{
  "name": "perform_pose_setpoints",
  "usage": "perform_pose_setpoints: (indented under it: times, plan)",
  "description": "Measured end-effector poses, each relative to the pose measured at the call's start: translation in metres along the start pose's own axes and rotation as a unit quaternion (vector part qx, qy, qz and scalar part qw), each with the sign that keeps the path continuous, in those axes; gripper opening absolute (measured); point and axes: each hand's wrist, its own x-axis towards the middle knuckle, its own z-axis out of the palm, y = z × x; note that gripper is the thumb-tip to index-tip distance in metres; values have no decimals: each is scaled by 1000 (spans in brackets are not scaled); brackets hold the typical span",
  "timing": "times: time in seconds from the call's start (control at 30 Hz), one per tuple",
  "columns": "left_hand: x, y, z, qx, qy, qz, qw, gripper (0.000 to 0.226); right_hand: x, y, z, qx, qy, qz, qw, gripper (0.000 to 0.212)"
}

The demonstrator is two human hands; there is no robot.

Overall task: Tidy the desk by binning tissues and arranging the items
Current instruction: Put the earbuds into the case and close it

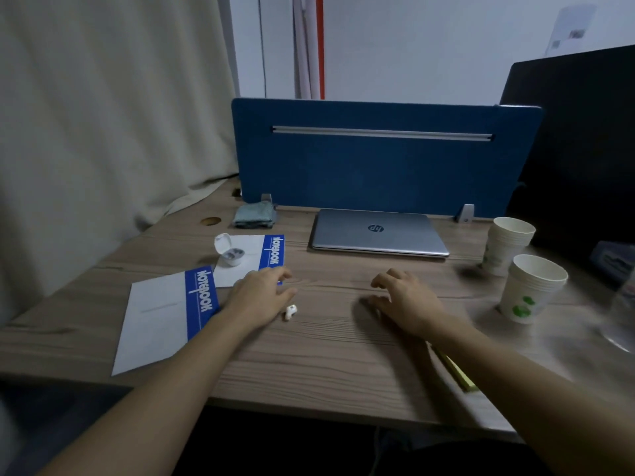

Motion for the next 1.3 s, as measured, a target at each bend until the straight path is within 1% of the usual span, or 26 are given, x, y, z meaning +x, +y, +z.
perform_pose_setpoints:
  times: [0.13,0.2,0.33,0.47,0.67,0.87,1.0,1.1,1.2,1.3]
  plan:
    - [2,-26,-12,-14,7,-29,999,39,16,-23,13,15,-6,-24,1000,41]
    - [3,-41,-19,-26,23,-49,998,39,28,-37,20,18,-18,-40,999,40]
    - [6,-72,-31,-27,88,-123,988,38,51,-65,31,20,-29,-67,997,37]
    - [16,-97,-39,-66,101,-179,976,35,74,-83,36,20,-29,-80,996,37]
    - [40,-105,-39,-58,93,-169,980,31,93,-86,40,20,-37,-86,995,41]
    - [62,-93,-25,-42,55,-159,985,41,101,-74,38,14,-28,-82,996,40]
    - [76,-90,-14,-53,48,-131,989,48,100,-66,38,24,-27,-74,997,39]
    - [86,-91,-5,-58,28,-117,991,52,98,-60,41,29,-21,-71,997,37]
    - [90,-87,6,-52,18,-105,993,48,96,-54,43,33,-23,-73,997,33]
    - [90,-79,12,-53,12,-102,993,41,94,-52,42,67,-21,-81,994,33]
